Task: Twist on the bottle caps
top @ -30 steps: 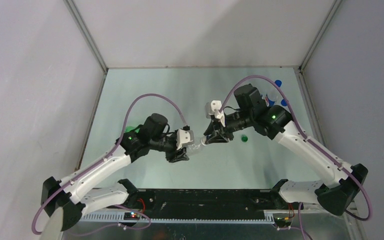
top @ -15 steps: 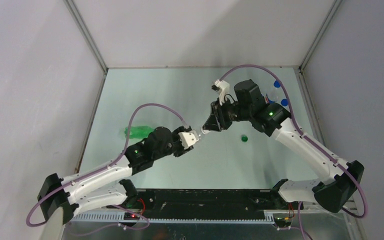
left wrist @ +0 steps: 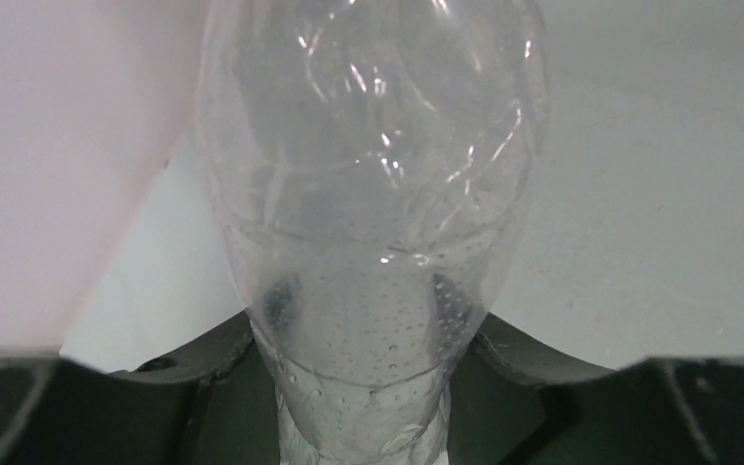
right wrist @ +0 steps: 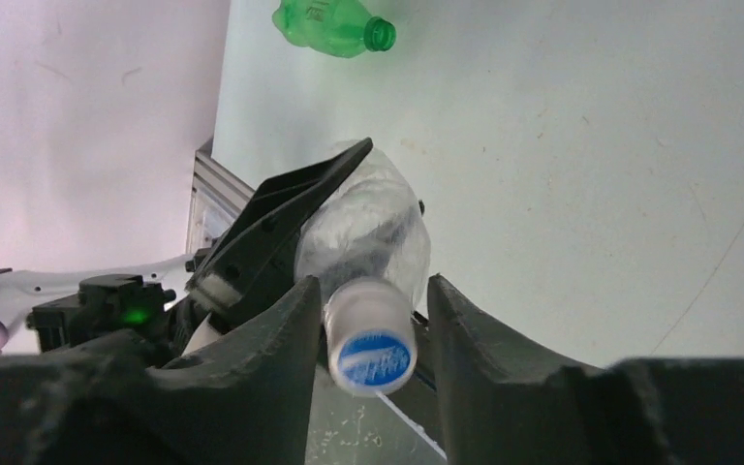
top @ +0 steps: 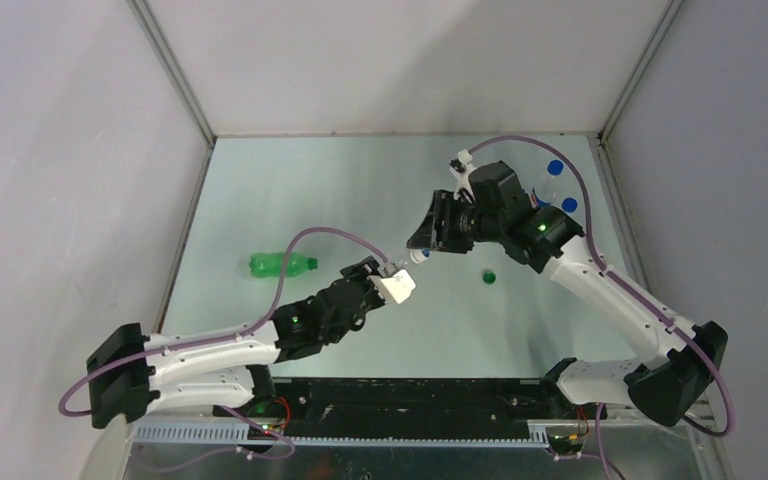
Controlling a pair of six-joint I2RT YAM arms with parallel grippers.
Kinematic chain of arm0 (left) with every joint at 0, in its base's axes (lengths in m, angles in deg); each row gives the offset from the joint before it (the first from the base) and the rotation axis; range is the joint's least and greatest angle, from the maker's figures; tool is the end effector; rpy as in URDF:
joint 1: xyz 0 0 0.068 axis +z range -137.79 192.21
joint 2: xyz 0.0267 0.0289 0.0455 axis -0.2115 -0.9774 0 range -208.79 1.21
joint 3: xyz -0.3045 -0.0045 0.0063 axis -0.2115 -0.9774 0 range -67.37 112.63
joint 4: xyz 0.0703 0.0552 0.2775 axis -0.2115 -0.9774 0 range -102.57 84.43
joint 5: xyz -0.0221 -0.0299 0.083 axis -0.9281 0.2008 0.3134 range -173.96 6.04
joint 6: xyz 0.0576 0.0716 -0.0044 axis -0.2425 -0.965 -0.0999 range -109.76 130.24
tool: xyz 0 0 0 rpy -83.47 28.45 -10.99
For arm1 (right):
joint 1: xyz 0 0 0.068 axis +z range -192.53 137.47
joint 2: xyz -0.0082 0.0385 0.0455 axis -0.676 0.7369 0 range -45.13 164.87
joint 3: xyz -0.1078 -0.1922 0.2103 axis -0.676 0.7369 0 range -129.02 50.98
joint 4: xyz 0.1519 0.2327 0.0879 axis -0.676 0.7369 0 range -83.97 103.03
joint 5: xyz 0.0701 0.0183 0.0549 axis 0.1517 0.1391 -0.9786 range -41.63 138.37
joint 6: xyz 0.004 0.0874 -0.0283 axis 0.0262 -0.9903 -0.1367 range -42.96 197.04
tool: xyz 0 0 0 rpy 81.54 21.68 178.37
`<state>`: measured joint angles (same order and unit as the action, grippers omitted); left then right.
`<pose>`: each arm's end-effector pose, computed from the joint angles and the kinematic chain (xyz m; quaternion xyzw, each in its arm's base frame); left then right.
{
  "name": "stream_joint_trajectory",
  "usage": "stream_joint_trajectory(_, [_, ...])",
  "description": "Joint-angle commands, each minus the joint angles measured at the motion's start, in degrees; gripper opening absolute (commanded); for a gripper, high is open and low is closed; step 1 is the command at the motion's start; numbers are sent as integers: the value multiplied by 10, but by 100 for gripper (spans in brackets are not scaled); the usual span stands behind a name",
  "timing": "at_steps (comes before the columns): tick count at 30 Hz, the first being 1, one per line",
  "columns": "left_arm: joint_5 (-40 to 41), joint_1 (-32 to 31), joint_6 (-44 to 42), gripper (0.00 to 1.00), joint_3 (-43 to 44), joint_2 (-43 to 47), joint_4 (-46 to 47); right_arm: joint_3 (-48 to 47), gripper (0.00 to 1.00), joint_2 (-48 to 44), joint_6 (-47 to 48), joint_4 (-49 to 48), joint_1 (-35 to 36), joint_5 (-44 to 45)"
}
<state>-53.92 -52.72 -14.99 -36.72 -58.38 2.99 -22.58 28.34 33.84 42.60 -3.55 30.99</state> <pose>0.1551 -0.2339 0.2373 0.4571 0.6647 0.0129 0.5909 0.2450 0.2300 0.3677 -0.0355 0.8846 0.3942 0.2468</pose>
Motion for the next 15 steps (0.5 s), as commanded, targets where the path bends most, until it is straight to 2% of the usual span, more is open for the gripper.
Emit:
stream_joint_trajectory(1, [-34,-16,-10,0,52,10,64,-13,55,-19,35,-51,10,15])
stream_joint_trajectory(4, [-93,26,20,0,59,27,3,-15,66,-56,103,-91,1,0])
stream_joint_trajectory(8, [-214,83,38,0,66,54,-74,-15,78,-100,212,-140,-21,-44])
stream_joint_trajectory(12, [-389,136,31,0,90,64,-155,-15,80,-134,359,-149,-30,-127])
stream_joint_trajectory(15, [-505,169,24,0,115,64,-195,-15,77,-149,525,-99,-31,-242])
